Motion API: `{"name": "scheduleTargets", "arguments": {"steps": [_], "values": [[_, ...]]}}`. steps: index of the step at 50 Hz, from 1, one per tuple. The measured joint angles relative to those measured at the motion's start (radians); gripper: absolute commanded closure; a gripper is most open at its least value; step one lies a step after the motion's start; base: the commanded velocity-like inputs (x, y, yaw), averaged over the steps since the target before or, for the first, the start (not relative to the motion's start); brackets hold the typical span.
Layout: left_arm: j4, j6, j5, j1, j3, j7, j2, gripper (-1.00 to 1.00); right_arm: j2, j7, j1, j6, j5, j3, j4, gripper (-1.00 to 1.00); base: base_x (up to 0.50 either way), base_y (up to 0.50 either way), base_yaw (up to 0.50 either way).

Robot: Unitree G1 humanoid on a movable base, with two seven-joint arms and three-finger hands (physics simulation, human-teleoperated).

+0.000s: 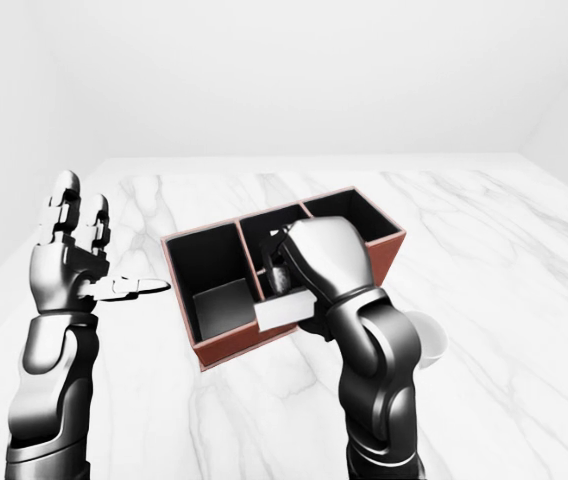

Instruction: Pick up the book and place it in the front compartment of the caddy.

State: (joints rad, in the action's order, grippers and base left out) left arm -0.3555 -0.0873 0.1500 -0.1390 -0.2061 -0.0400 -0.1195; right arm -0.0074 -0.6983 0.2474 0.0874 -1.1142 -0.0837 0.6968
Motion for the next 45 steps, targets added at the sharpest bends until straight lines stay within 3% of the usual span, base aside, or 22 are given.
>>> {"name": "scheduleTargets", "arguments": {"steps": [45], "values": [[0.001,0.0,0.003,-0.001,-0.001,0.003,0.0,-1.0,-0.041,0.0,0.334,0.0,0.047,0.036,-0.282,1.0,0.0,0.0,0.0]]}}
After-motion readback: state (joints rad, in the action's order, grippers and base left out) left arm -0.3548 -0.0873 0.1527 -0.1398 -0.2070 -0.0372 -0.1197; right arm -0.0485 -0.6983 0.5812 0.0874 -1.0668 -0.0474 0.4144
